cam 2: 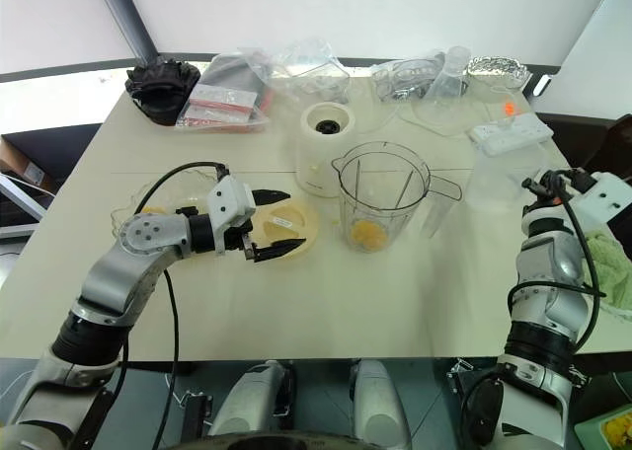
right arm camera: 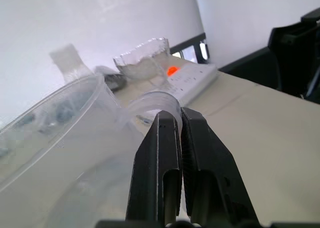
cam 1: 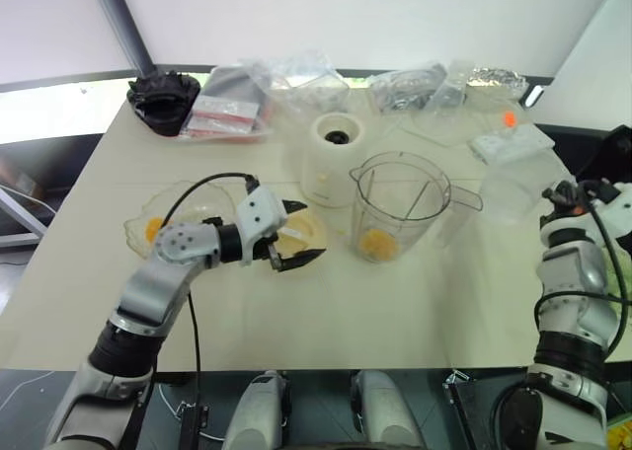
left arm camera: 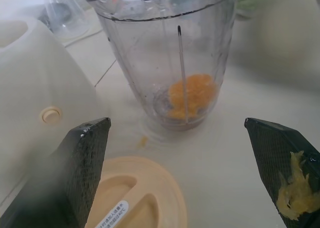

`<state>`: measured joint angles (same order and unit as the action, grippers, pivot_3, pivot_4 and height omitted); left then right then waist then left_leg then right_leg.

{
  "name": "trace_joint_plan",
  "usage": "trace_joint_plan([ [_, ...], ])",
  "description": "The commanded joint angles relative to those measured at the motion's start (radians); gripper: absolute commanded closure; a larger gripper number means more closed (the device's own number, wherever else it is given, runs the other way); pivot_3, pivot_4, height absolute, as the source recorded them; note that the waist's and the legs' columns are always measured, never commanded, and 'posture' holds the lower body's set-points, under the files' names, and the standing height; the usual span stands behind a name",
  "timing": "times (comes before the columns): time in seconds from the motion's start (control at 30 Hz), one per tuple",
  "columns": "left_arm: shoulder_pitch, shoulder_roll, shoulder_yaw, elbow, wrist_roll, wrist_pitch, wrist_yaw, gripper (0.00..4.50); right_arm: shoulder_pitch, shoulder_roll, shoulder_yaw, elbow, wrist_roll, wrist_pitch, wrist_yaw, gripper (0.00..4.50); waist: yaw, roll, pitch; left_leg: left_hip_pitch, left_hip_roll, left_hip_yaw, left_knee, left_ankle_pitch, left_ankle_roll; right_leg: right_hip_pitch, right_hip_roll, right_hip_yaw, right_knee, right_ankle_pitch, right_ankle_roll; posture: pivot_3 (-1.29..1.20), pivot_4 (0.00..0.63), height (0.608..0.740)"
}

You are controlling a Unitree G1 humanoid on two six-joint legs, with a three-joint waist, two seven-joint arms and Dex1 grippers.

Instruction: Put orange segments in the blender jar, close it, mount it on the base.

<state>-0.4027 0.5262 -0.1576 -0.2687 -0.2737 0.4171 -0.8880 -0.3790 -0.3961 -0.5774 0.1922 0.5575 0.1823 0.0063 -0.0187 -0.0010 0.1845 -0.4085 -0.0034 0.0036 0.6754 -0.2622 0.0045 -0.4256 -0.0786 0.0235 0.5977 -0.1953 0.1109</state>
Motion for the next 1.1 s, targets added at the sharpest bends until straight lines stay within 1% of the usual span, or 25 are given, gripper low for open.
trace_joint_plan([
  [0.03, -0.031, -0.008, 0.066, -0.012, -0.077, 0.027, -0.005, 0.00, -0.051, -0.058, -0.014, -0.096, 0.023, 0.019, 0.021, 4.43, 0.001, 0.000, 0.000, 0.000, 0.000, 0.000, 0.000, 0.000, 0.000, 0.000, 0.000, 0.000, 0.000, 0.000, 0.000, 0.00, 0.150, 0.740],
  [0.23, -0.044, -0.012, 0.092, -0.004, -0.135, 0.069, -0.002, 0.00, -0.086, -0.127, -0.001, -0.154, 0.035, 0.092, 0.062, 4.43, 0.002, 0.000, 0.000, 0.000, 0.000, 0.000, 0.000, 0.000, 0.000, 0.000, 0.000, 0.000, 0.000, 0.000, 0.000, 0.00, 0.150, 0.740],
  [0.5, -0.042, -0.023, 0.070, 0.012, -0.121, 0.044, 0.007, 0.00, -0.109, -0.227, 0.008, -0.249, 0.058, 0.191, 0.145, 4.43, 0.003, 0.000, 0.000, 0.000, -0.001, 0.000, -0.001, 0.000, 0.000, -0.001, 0.000, 0.000, 0.000, 0.000, 0.000, 0.00, 0.150, 0.740],
  [0.83, -0.056, -0.026, 0.041, 0.041, -0.090, -0.003, -0.007, 0.00, -0.093, -0.289, -0.006, -0.397, 0.093, 0.304, 0.201, 4.43, 0.005, 0.000, 0.000, -0.001, -0.001, 0.001, -0.002, 0.000, 0.000, -0.001, 0.000, 0.000, -0.001, 0.000, 0.000, 0.00, 0.150, 0.740],
  [1.1, -0.073, -0.024, 0.032, 0.075, -0.078, -0.034, -0.027, 0.00, -0.068, -0.323, 0.003, -0.468, 0.058, 0.320, 0.225, 4.43, 0.007, 0.000, 0.000, -0.001, 0.000, 0.001, -0.002, 0.000, 0.000, -0.001, 0.000, 0.000, -0.001, 0.000, 0.000, 0.00, 0.150, 0.740],
])
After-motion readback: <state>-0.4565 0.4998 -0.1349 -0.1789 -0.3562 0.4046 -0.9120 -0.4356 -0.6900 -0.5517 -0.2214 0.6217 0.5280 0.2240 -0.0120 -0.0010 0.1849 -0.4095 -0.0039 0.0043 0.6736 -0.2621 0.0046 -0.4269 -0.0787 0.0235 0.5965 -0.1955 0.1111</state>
